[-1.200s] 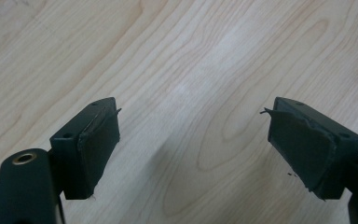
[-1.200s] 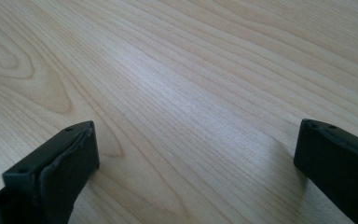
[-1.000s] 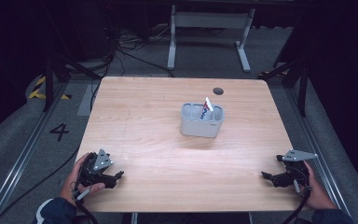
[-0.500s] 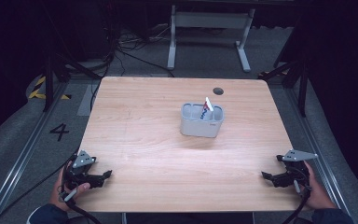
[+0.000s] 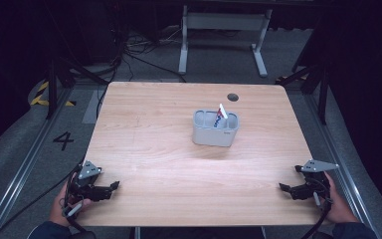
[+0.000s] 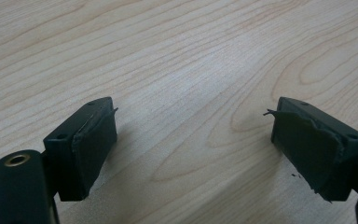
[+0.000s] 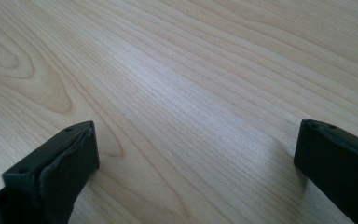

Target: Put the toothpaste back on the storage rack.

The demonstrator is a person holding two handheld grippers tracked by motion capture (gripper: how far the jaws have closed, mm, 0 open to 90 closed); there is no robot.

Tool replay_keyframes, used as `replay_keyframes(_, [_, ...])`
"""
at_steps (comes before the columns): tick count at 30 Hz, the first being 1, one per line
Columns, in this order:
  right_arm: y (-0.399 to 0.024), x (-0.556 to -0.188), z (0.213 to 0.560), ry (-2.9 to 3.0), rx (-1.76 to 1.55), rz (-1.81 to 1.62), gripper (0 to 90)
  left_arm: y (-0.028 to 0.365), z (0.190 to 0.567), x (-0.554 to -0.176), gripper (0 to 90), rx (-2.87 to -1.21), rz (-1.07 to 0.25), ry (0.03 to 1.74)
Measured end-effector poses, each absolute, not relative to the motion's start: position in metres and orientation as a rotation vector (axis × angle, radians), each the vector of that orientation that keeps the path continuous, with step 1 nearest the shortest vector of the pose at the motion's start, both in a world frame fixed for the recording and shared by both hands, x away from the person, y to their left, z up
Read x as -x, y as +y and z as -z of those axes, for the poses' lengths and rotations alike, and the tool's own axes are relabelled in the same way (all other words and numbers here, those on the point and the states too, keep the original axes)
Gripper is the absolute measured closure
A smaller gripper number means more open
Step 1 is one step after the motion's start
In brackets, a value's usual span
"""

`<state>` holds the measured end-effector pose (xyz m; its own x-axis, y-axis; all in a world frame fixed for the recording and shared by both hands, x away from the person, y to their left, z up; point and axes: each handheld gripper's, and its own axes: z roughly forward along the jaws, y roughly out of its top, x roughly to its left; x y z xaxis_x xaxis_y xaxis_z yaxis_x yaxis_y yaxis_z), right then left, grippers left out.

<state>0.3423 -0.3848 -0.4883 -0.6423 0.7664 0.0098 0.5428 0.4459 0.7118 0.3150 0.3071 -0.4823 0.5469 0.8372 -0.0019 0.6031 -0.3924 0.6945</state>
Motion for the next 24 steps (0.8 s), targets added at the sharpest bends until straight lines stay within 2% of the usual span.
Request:
replay_keyframes(18, [-0.3849, -0.3425, 0.4882, 2.391, -1.119, -1.005, 0.1, 0.306, 0.4822, -0.3155, 13.5, -2.132, -0.46, 1.166])
replay_keyframes(24, [-0.3849, -0.3426, 0.4882, 2.39, -1.118, -1.005, 0.1, 0.3029, 0.4827, -0.3174, 9.5, -2.139, -0.462, 1.172])
